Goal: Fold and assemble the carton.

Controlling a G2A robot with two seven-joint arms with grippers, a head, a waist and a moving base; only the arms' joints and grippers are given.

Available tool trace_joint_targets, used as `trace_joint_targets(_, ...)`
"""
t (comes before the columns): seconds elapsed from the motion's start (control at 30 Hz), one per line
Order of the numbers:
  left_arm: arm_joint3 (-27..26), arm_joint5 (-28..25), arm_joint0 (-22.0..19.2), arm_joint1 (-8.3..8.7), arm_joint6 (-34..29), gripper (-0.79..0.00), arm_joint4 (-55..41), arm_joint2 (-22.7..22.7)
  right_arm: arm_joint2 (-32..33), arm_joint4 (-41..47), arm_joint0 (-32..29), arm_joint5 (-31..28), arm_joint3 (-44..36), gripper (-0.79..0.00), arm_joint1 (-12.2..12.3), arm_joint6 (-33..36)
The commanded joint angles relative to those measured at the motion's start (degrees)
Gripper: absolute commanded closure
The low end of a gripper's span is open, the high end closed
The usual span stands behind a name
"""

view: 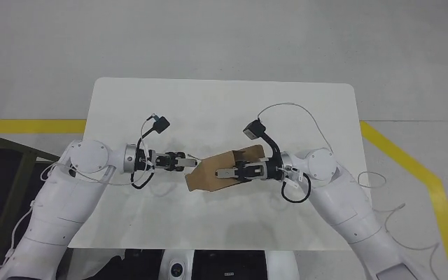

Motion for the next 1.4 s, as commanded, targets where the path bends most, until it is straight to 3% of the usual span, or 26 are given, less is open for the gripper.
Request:
trace_joint_targets(0.0, 0.35, 0.12, 0.25, 0.17, 0.07, -0.785, 0.32, -0.59, -0.43, 0.34, 0.03, 0.21, -0.06, 0.000, -0.05, 0.94)
trace_joint_targets(0.3, 0.32, 0.47, 1.10, 0.70, 0.36, -0.785, 0.76, -2.50, -2.29, 1.41, 0.93, 0.60, 0.46, 0.000, -0.47, 3.14)
trace_joint_targets(0.47, -1.37, -0.17, 1.30, 0.71, 0.33, -0.785, -0.79, -2.52, -1.48, -0.33, 1.05, 0.94, 1.59, 0.000, -0.43, -0.30)
trace_joint_targets(0.67, -2.34, -0.06, 1.37, 0.61, 0.26, -0.785, -1.23, -1.51, -0.24, -1.06, 0.59, 0.73, 1.33, 0.000, -0.31, -3.39)
trace_joint_targets(1.37, -2.02, -0.28, -0.74, 0.00, 0.65, -0.785, -2.18, 1.96, -2.18, -0.81, 1.37, 0.54, 0.39, 0.000, -1.02, -3.70)
